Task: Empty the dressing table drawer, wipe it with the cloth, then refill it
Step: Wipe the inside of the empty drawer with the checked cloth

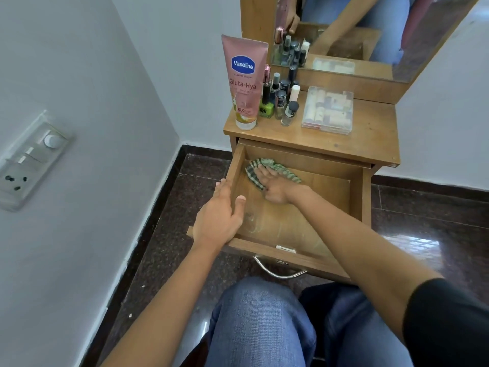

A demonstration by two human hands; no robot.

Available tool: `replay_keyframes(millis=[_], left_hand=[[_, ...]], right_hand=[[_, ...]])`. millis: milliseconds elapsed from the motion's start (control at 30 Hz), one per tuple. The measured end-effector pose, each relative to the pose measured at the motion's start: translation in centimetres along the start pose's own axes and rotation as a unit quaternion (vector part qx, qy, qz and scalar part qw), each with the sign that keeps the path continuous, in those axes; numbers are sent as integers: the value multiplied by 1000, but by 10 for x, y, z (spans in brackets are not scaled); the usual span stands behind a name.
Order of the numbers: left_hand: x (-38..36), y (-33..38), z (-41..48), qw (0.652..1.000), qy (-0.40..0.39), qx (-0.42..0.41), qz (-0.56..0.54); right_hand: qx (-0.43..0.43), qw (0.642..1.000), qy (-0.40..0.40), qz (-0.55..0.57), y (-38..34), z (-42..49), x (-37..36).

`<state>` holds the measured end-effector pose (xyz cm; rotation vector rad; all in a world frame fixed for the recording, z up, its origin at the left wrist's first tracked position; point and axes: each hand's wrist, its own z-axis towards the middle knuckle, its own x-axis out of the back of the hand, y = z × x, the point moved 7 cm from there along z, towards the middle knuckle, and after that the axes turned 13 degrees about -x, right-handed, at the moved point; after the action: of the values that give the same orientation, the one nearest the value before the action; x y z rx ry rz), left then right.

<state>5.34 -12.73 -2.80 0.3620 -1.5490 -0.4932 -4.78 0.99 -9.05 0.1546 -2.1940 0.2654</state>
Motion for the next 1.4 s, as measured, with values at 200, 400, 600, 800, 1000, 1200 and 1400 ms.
replay_keyframes(millis=[200, 400, 600, 800, 1000, 1200, 1400], left_hand=[[-1, 5, -3, 1000, 2, -3, -4], [1, 7, -4, 1000, 6, -12, -7], [0, 4, -2, 1000, 12, -11, 1], [-2, 4, -2, 1000, 4, -6, 7], [0, 8, -3, 1000, -12, 4, 15], [3, 10, -5, 1000, -12, 9, 14], [0, 7, -4, 1000, -13, 12, 11]], right_hand=[[17, 1000, 15, 2, -29, -15, -19], [125, 992, -17, -25, -18, -39, -43], [101, 994, 2, -51, -21, -14, -16], [81, 996, 19, -44, -16, -11, -14], [-28, 995, 93, 28, -18, -2, -5], [-87, 983, 122, 107, 0, -12, -16], [-128, 985, 73, 94, 65, -31, -32]])
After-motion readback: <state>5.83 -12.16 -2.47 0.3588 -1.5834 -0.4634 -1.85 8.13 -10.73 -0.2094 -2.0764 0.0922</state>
